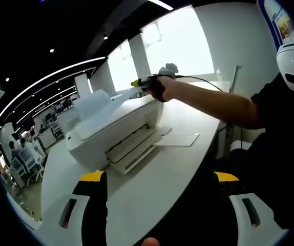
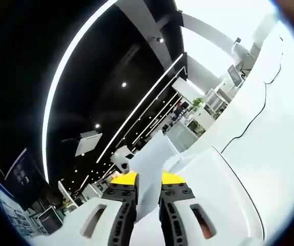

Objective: Remove the paper from the printer output slot and place it on top of the printer

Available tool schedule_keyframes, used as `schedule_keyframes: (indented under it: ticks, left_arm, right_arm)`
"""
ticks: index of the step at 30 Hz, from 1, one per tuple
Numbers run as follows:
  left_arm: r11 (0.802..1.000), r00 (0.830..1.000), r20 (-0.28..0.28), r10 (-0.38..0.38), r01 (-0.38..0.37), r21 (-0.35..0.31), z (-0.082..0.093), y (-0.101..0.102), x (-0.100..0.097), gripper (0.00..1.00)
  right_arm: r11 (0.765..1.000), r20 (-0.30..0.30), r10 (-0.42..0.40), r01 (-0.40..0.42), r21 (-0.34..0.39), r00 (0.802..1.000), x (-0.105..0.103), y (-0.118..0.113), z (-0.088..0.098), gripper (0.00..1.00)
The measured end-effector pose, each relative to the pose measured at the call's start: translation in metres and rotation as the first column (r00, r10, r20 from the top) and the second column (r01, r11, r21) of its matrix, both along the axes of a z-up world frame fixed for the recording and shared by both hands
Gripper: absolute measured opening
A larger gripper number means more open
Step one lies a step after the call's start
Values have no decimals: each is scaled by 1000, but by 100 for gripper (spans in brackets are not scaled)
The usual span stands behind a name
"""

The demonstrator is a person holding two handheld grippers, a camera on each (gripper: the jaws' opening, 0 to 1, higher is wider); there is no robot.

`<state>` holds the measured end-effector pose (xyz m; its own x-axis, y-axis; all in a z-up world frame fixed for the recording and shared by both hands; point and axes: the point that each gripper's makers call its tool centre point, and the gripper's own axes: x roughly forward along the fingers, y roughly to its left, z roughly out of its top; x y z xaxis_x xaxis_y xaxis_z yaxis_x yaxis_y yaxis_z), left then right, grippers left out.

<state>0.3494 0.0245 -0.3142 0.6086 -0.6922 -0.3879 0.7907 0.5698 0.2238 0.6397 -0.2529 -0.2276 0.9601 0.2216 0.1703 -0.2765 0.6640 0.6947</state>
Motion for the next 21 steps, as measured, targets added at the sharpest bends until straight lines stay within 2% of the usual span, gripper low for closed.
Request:
schedule_keyframes:
  ticks: [7, 16, 21]
  left_arm:
    - [1000, 1000, 3, 1, -1, 0, 1, 0, 0, 86]
    - [1000, 1000, 3, 0, 0, 1, 1, 0, 0, 85]
    - [1000, 1000, 0, 1, -1, 1, 0, 0, 0, 85]
  right_arm:
    - [998, -53, 2, -5, -56, 999, 6, 0, -6, 22]
    - [998, -87, 8, -13, -55, 996, 5, 1, -7, 27]
    - [983, -100, 2, -20, -185, 995, -2, 9, -8, 30]
